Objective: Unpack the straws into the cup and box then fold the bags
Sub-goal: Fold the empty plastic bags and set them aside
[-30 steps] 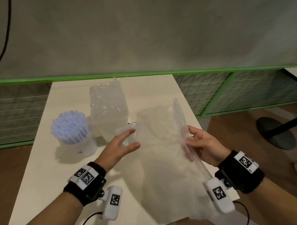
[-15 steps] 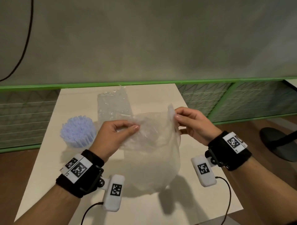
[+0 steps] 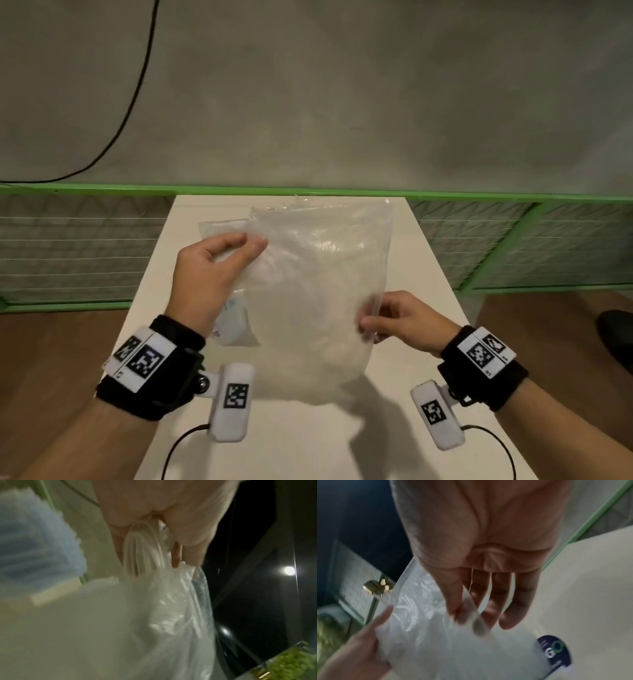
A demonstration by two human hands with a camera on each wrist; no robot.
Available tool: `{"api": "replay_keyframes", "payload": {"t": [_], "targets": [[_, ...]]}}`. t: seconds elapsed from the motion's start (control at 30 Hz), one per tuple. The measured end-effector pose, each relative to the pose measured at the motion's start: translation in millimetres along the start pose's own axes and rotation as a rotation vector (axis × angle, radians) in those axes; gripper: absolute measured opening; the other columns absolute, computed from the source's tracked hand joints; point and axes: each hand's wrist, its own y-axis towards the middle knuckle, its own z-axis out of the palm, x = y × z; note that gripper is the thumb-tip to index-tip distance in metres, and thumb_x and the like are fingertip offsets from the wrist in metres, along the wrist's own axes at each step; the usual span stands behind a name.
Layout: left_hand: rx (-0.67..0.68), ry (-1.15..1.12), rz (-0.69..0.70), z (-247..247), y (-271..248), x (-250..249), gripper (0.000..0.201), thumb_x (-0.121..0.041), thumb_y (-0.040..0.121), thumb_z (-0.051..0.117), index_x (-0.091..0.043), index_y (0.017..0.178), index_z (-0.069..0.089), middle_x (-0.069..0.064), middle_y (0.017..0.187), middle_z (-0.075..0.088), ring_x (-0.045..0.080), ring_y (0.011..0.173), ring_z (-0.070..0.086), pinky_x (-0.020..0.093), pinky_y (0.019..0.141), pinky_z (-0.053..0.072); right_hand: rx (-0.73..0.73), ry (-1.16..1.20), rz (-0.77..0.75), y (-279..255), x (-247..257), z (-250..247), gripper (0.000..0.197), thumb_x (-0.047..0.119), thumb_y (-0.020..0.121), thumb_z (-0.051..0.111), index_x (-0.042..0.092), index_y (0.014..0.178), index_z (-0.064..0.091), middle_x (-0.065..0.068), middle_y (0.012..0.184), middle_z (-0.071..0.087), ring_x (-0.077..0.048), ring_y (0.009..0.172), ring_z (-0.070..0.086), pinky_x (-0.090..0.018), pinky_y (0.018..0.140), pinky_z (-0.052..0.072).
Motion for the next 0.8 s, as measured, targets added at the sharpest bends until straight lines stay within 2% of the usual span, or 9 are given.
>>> {"api": "replay_keyframes", "payload": {"t": [0.13, 0.23, 0.33, 0.4, 0.5, 0.53, 0.6, 0.67, 0.8], "targets": [[0.218, 0.144, -0.018, -31.6, -2.7, 11.6, 0.065, -0.086, 0.047, 0.072, -0.038, 0.09, 0.08, -0.017, 0.102, 0.076, -0.002, 0.1, 0.068, 0.021, 0.087, 0.049, -0.079, 0.25, -0.117, -1.7, 24.9, -7.7, 0.01, 0.015, 0.093, 0.056, 0.008, 0.099, 0.053, -0.01, 0.078, 0.07, -0.028, 0.065, 0.07, -0.035, 0.06, 0.053], [0.389, 0.235, -0.053, -39.6, -11.4, 20.9, 0.074, -0.092, 0.041, 0.069, -0.04, 0.094, 0.079, -0.023, 0.105, 0.074, -0.006, 0.104, 0.066, 0.01, 0.086, 0.048, -0.058, 0.347, -0.219, -2.5, 43.8, -15.8, 0.015, 0.023, 0.09, 0.061, 0.011, 0.097, 0.055, -0.01, 0.074, 0.067, -0.027, 0.055, 0.066, -0.03, 0.051, 0.05], [0.478, 0.26, -0.08, -28.0, -19.7, 26.9, 0.067, -0.075, 0.059, 0.078, -0.028, 0.106, 0.076, -0.017, 0.111, 0.074, 0.0, 0.11, 0.066, 0.026, 0.099, 0.048, -0.016, 0.405, -0.251, -0.8, 56.9, -18.2, 0.029, 0.037, 0.078, 0.077, 0.017, 0.093, 0.062, -0.011, 0.075, 0.067, -0.025, 0.052, 0.065, -0.026, 0.049, 0.05], [0.443, 0.173, -0.132, -15.0, -23.2, 25.1, 0.048, -0.055, 0.068, 0.083, -0.02, 0.1, 0.076, -0.01, 0.101, 0.078, 0.003, 0.096, 0.071, 0.024, 0.086, 0.05, -0.012, 0.403, -0.246, 1.4, 61.2, -18.2, 0.033, 0.039, 0.075, 0.08, 0.017, 0.093, 0.063, -0.011, 0.074, 0.068, -0.025, 0.051, 0.065, -0.025, 0.048, 0.05], [0.356, 0.018, -0.203, -3.5, -21.7, 23.0, 0.041, -0.048, 0.073, 0.082, -0.012, 0.094, 0.079, 0.002, 0.091, 0.079, 0.01, 0.077, 0.072, 0.015, 0.06, 0.051, -0.026, 0.35, -0.209, 3.4, 65.4, -17.7, 0.035, 0.038, 0.077, 0.077, 0.014, 0.097, 0.061, -0.012, 0.073, 0.068, -0.026, 0.052, 0.065, -0.029, 0.049, 0.051], [0.329, -0.041, -0.208, -2.3, -20.0, 19.8, 0.032, -0.042, 0.077, 0.078, -0.015, 0.093, 0.08, 0.002, 0.092, 0.079, 0.01, 0.079, 0.072, 0.014, 0.06, 0.052, -0.042, 0.321, -0.199, 3.6, 66.0, -17.9, 0.029, 0.035, 0.081, 0.073, 0.014, 0.097, 0.061, -0.013, 0.071, 0.067, -0.026, 0.051, 0.064, -0.029, 0.049, 0.052], [0.29, -0.091, -0.178, -4.5, -14.0, 14.2, 0.017, -0.027, 0.082, 0.068, -0.022, 0.089, 0.082, 0.001, 0.099, 0.078, 0.011, 0.091, 0.072, 0.019, 0.077, 0.057, -0.079, 0.297, -0.188, 3.2, 66.8, -18.9, 0.016, 0.023, 0.088, 0.063, 0.012, 0.099, 0.06, -0.012, 0.063, 0.065, -0.024, 0.047, 0.061, -0.027, 0.047, 0.05], [0.304, -0.092, -0.13, -8.0, -9.7, 7.7, 0.024, -0.013, 0.089, 0.064, -0.028, 0.095, 0.081, 0.0, 0.109, 0.076, 0.014, 0.1, 0.069, 0.029, 0.087, 0.057, -0.117, 0.32, -0.184, 2.4, 68.1, -20.0, 0.017, 0.012, 0.091, 0.055, 0.007, 0.106, 0.06, -0.012, 0.055, 0.061, -0.021, 0.041, 0.056, -0.023, 0.046, 0.046], [0.335, -0.12, -0.09, -10.6, -6.1, 2.5, 0.044, 0.005, 0.095, 0.055, -0.033, 0.1, 0.077, 0.005, 0.106, 0.075, 0.018, 0.088, 0.071, 0.035, 0.074, 0.062, -0.194, 0.462, -0.173, 4.8, 68.6, -20.3, 0.027, -0.002, 0.097, 0.043, 0.01, 0.11, 0.063, -0.009, 0.046, 0.049, -0.018, 0.035, 0.047, -0.021, 0.042, 0.043]]}}
